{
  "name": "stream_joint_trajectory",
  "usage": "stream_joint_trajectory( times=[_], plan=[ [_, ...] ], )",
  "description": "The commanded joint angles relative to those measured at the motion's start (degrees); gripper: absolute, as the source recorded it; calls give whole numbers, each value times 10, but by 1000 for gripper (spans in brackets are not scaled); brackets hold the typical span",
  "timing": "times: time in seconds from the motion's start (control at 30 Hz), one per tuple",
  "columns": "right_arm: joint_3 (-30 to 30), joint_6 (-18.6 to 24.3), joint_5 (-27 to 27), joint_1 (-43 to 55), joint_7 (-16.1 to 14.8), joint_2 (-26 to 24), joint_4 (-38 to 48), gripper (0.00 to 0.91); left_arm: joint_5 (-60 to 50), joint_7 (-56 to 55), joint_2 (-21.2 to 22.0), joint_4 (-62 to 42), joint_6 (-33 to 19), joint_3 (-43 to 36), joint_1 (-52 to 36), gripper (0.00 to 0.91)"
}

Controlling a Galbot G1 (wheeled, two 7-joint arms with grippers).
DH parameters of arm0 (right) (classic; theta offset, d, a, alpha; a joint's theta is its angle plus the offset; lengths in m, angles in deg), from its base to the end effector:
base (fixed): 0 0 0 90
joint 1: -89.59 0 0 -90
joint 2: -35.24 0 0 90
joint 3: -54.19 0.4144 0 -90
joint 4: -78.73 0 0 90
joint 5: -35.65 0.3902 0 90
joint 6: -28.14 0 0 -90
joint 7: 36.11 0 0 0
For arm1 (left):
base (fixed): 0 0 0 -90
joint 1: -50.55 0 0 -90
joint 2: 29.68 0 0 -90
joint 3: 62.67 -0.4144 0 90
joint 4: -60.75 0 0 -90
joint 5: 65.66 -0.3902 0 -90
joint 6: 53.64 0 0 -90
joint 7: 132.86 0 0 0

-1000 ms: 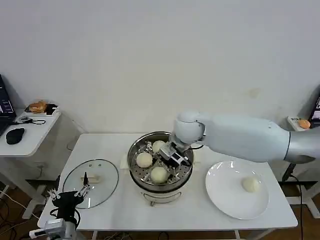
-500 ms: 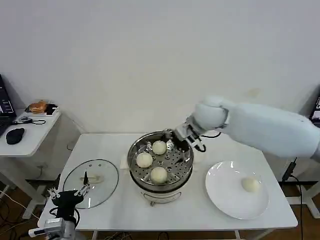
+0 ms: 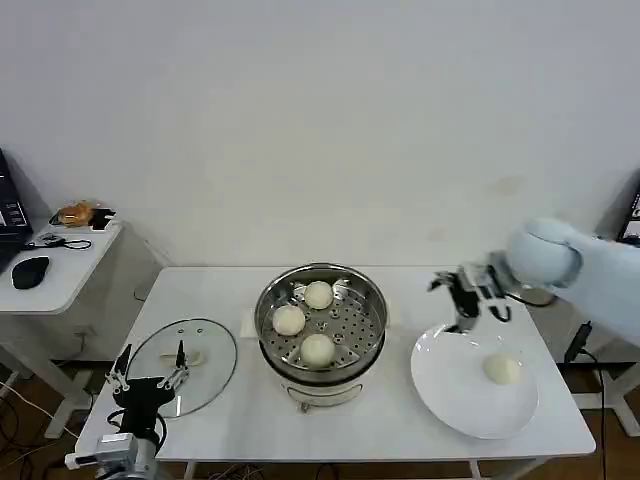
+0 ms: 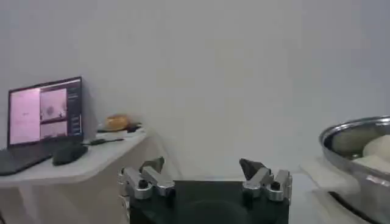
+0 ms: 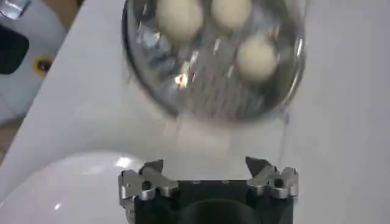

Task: Take steamed baozi put them in steamer then cover it.

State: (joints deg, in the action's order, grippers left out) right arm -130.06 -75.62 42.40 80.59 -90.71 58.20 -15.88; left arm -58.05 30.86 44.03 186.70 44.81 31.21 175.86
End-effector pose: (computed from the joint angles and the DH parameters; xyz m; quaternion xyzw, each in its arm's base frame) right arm 0.4958 -0.2014 -0.1077 0.4919 -0.5712 0.5773 0.3139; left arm 0.1578 0.0725 -0.3224 0.0906 -0.9910 -0.0813 0.0558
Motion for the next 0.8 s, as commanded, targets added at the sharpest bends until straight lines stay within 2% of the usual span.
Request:
stream_joint_trajectory(
  times=[0.03,0.23,0.33,0.37,0.8],
  plan=[
    [34,18,-76,-106,-1,-96,32,907,-1,0,-2,-4,0,-13,-2,907],
    [55,23,-87,-149,2,-75,67,907,-1,0,-5,-6,1,-14,-5,907],
    [78,21,-89,-184,12,-56,91,907,0,0,-6,-8,1,-10,-5,907],
    [110,22,-96,-221,12,-45,108,907,0,0,-6,-8,1,-10,-5,907],
    [167,31,-116,-282,13,20,182,907,1,-1,-4,-14,1,2,-1,907]
  ],
)
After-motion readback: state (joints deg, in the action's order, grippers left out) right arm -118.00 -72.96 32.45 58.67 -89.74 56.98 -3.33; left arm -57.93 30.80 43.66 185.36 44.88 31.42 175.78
